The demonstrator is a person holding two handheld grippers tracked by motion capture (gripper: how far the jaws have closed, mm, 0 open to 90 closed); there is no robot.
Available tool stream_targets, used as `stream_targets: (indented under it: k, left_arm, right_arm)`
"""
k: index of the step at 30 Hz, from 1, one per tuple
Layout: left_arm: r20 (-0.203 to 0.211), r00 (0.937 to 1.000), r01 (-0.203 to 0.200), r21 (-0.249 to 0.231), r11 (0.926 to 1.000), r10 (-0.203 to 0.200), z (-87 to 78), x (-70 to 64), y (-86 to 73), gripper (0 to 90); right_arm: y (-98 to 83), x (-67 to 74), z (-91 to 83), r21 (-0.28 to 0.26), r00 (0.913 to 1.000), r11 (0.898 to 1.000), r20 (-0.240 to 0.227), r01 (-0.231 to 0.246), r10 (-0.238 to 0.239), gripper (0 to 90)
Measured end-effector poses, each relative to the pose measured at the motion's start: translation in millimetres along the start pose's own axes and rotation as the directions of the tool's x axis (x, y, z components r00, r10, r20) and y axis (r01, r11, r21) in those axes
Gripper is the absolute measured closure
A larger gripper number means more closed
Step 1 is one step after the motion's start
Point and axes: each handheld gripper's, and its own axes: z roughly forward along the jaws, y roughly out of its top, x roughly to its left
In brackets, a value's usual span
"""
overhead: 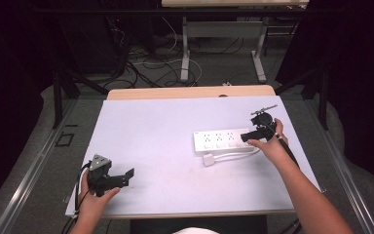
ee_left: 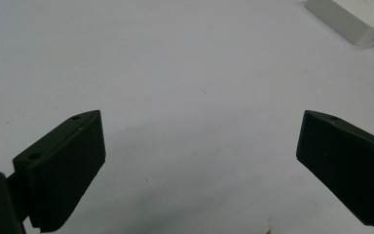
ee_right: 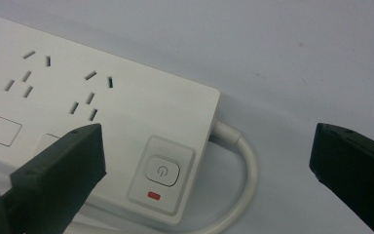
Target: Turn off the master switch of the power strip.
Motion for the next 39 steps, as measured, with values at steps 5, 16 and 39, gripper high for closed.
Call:
stream_targets:
  k: [5, 16, 39]
  left_arm:
    - [0.000, 1.0000, -0.001, 0.001, 1.0000, 0.001, 0.0, 0.1, -0.1, 4.0]
    - [0.002, 1.0000, 0.003, -0.001, 1.0000, -0.003, 0.3, -0.2, 0.0, 4.0]
    - [0.008, 1.0000, 0.004, 0.002, 1.0000, -0.004, 2.5, -1.7, 1.6, 4.0]
  right_arm:
    - [0.0, 0.3, -0.3, -0.001, 1.0000, 1.000, -0.001, 0.002, -0.002, 0.0]
    - [0.1, 0.3, -3.2, -0.014, 0.9999, 1.000, 0.003, 0.017, -0.016, 0.0]
    - [-1.8, 17.9, -27.0, -0.168, 0.9985, 0.984, 0.012, 0.056, -0.054, 0.0]
